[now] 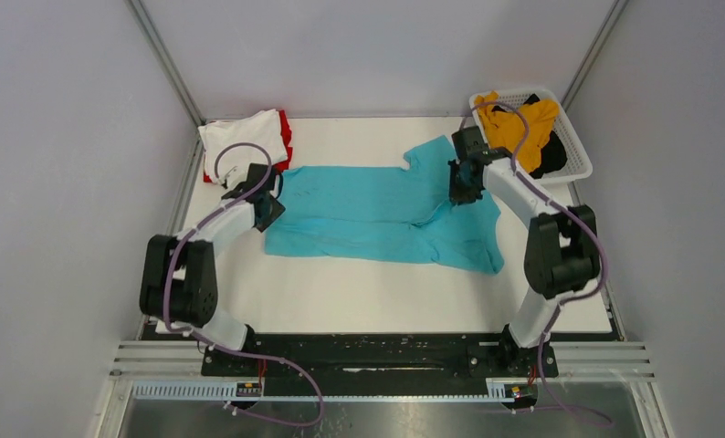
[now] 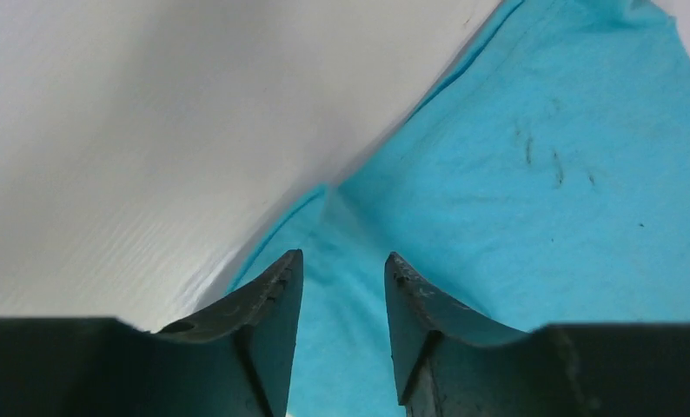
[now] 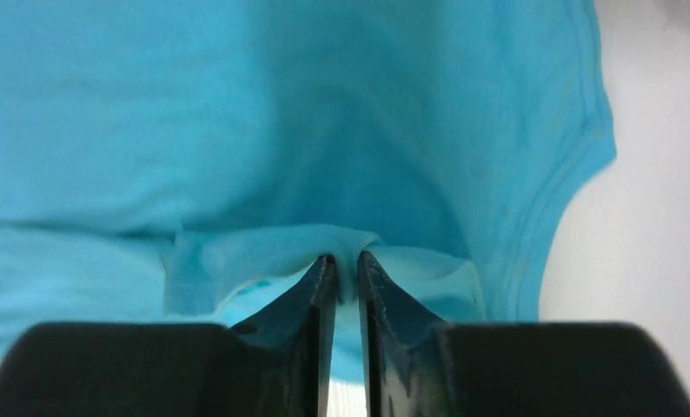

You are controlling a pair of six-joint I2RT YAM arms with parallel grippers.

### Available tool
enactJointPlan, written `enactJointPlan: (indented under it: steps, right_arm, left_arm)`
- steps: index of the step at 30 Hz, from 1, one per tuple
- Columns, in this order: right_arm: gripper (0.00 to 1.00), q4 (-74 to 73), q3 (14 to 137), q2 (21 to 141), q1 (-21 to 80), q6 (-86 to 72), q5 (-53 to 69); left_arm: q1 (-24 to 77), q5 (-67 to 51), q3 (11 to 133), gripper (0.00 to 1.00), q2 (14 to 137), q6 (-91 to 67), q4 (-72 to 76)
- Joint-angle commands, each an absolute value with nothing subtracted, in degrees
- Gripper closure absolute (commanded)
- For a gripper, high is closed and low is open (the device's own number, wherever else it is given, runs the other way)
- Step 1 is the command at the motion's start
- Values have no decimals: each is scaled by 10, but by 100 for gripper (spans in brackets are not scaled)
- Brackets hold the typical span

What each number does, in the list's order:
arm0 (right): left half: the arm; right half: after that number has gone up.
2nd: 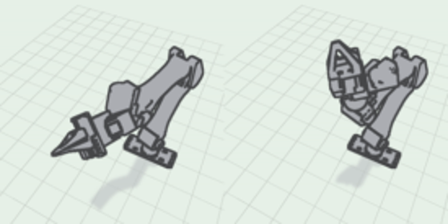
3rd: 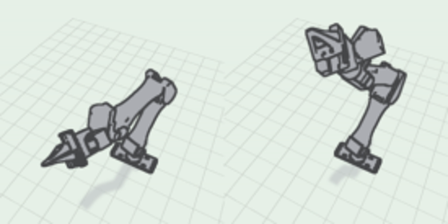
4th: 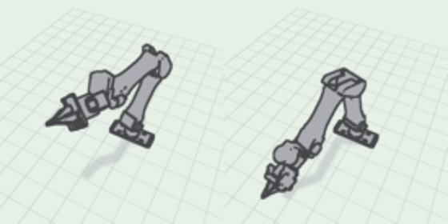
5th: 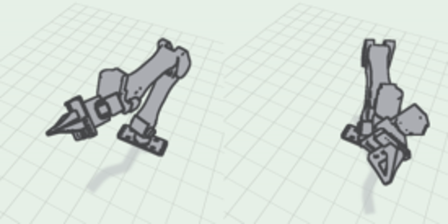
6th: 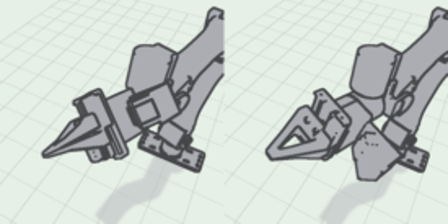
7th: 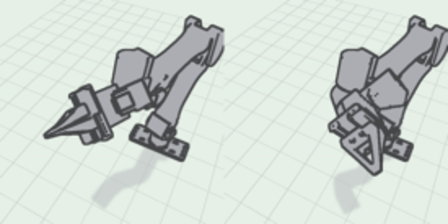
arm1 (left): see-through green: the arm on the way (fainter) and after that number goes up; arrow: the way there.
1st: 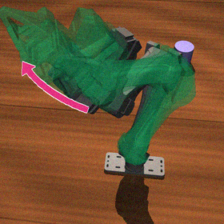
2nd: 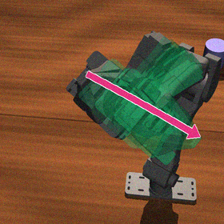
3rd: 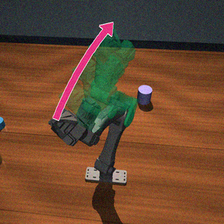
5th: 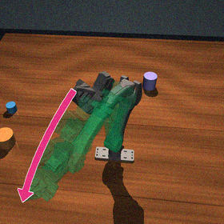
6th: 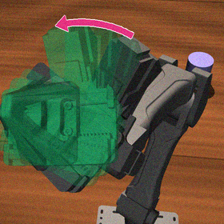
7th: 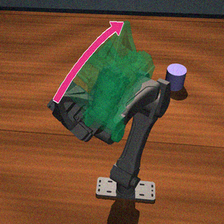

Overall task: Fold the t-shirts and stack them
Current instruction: Fold the flattened tshirt in 1/3 of the way

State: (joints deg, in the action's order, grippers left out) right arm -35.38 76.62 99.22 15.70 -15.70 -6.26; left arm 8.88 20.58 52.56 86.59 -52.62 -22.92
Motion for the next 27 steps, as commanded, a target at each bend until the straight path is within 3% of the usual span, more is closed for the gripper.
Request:
enactJointPlan:
  steps: [1, 2, 3, 4, 5, 6, 7, 8, 13, 17, 27]
  right_arm:
    - [68, -375, 880, 1074, 133, -134, -52]
    - [55, -378, 899, 1088, 129, -136, -51]
    - [45, -383, 916, 1099, 125, -138, -52]
    - [39, -389, 927, 1102, 124, -140, -53]
    - [31, -393, 929, 1100, 124, -140, -52]
    - [22, -388, 918, 1089, 124, -140, -46]
    - [5, -376, 895, 1074, 124, -142, -38]
    - [1, -363, 867, 1053, 125, -147, -30]
    - [1, -273, 685, 948, 126, -197, 64]
    - [0, -162, 593, 917, 154, -238, 170]
    - [0, -136, 776, 1121, 189, -288, 165]
  left_arm:
    - [80, 185, 598, 57, 914, -498, -230]
    - [78, 181, 605, 55, 916, -492, -232]
    - [78, 178, 611, 46, 913, -487, -234]
    - [77, 174, 614, 21, 906, -481, -236]
    - [77, 171, 614, 4, 896, -476, -238]
    - [77, 166, 613, 1, 884, -471, -240]
    - [77, 159, 606, 1, 868, -469, -240]
    - [77, 144, 596, 1, 854, -466, -237]
    - [79, 15, 513, 1, 794, -460, -148]
    - [90, -64, 482, 1, 815, -468, -89]
    - [94, -81, 488, 1, 892, -477, -85]
